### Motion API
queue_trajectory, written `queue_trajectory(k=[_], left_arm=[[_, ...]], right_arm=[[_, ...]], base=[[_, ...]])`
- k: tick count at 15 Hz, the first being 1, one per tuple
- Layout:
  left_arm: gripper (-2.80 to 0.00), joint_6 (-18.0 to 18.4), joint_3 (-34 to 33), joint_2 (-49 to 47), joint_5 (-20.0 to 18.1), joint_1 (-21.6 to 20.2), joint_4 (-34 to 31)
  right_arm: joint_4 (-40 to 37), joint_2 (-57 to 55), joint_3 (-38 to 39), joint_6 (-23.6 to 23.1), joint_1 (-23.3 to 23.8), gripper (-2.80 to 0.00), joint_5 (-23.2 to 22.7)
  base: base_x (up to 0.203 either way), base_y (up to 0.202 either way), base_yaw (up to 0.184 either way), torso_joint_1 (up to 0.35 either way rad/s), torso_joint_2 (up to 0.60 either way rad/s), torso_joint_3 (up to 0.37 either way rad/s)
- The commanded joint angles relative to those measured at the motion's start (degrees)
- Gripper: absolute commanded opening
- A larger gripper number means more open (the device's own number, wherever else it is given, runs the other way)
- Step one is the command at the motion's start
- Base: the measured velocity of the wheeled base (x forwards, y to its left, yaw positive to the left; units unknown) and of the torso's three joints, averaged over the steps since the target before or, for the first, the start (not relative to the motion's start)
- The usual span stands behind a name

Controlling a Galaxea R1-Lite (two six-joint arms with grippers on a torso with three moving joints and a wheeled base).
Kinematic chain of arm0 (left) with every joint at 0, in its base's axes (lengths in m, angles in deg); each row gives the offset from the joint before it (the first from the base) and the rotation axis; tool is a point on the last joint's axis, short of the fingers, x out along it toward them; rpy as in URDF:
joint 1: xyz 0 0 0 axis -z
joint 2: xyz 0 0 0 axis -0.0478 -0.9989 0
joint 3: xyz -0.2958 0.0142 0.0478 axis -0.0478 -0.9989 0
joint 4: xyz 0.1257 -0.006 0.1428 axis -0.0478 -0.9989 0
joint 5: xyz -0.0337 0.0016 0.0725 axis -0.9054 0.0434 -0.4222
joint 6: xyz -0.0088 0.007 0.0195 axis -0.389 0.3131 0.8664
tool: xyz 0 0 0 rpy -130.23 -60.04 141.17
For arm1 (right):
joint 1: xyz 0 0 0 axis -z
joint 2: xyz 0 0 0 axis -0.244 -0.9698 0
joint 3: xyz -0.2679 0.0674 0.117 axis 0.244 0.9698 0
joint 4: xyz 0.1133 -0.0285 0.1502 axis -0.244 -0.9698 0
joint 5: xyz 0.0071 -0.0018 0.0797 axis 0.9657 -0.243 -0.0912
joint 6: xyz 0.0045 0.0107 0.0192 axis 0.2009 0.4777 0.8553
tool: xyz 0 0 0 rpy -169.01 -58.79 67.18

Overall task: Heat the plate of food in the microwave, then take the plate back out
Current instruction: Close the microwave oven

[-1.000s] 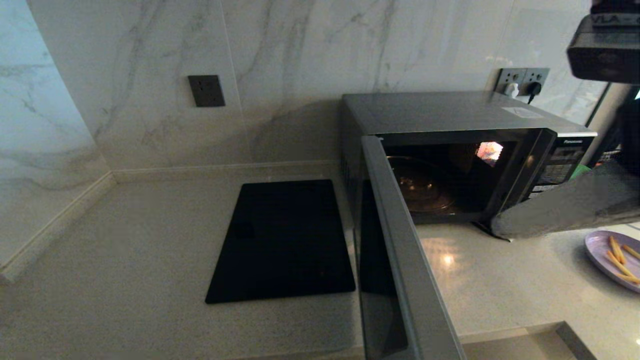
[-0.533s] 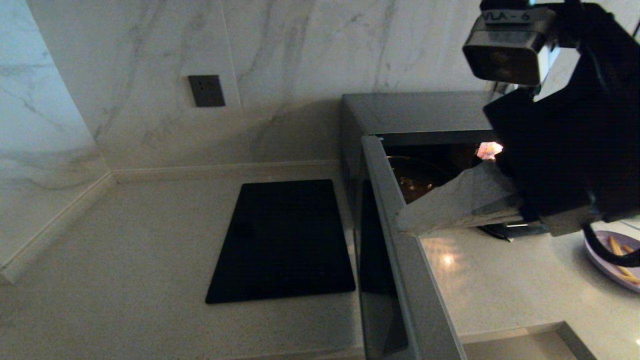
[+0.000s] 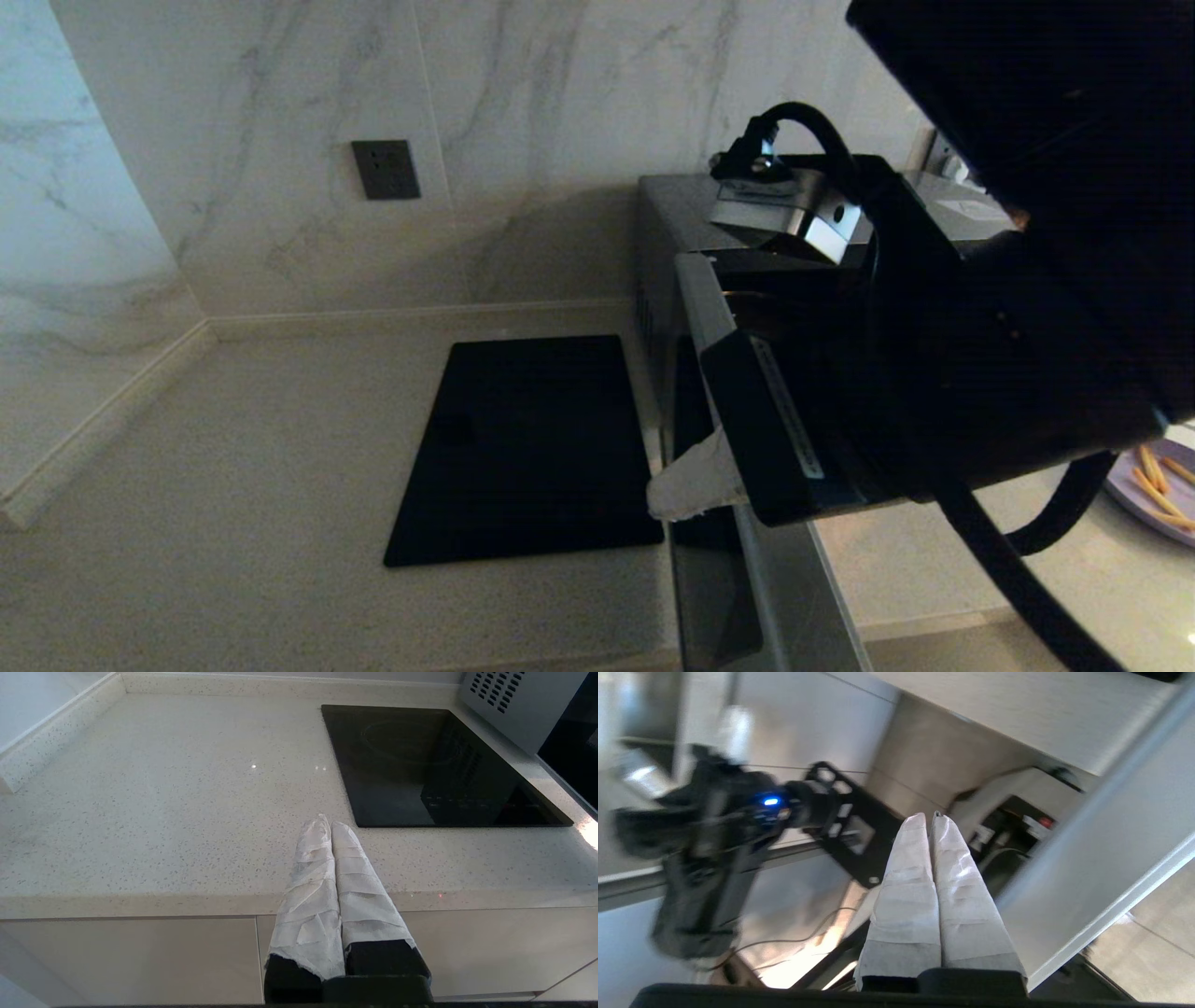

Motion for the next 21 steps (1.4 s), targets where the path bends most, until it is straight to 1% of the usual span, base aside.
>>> queue_trajectory(k=[1, 5, 7, 10, 11, 15, 19, 21], left_arm=[[-2.8, 0.0, 0.0, -0.1, 0.0, 0.0, 0.0], [-2.8, 0.0, 0.0, -0.1, 0.0, 0.0, 0.0], [-2.8, 0.0, 0.0, -0.1, 0.0, 0.0, 0.0], [-2.8, 0.0, 0.0, -0.1, 0.0, 0.0, 0.0], [-2.8, 0.0, 0.0, -0.1, 0.0, 0.0, 0.0], [-2.8, 0.0, 0.0, -0.1, 0.0, 0.0, 0.0], [-2.8, 0.0, 0.0, -0.1, 0.0, 0.0, 0.0], [-2.8, 0.0, 0.0, -0.1, 0.0, 0.0, 0.0]], right_arm=[[-1.9, -1.5, 0.1, 0.4, 0.0, -2.8, 3.0], [-2.3, -2.9, 0.3, 4.2, 0.4, -2.8, 13.3], [-2.1, -3.3, 0.3, 7.0, 1.3, -2.8, 20.5], [-2.0, -2.9, 0.3, 7.5, 4.1, -2.8, 27.1], [-2.0, -2.5, 0.3, 7.7, 4.9, -2.8, 28.1], [-2.1, -0.2, 0.3, 8.0, 6.2, -2.8, 28.4], [-2.5, 2.2, 0.3, 7.8, 6.2, -2.8, 30.6], [-5.9, 3.5, 2.3, 8.0, 6.1, -2.8, 31.2]], base=[[0.0, 0.0, 0.0, 0.0, 0.0, 0.0], [0.0, 0.0, 0.0, 0.0, 0.0, 0.0], [0.0, 0.0, 0.0, 0.0, 0.0, 0.0], [0.0, 0.0, 0.0, 0.0, 0.0, 0.0], [0.0, 0.0, 0.0, 0.0, 0.0, 0.0], [0.0, 0.0, 0.0, 0.0, 0.0, 0.0], [0.0, 0.0, 0.0, 0.0, 0.0, 0.0], [0.0, 0.0, 0.0, 0.0, 0.0, 0.0]])
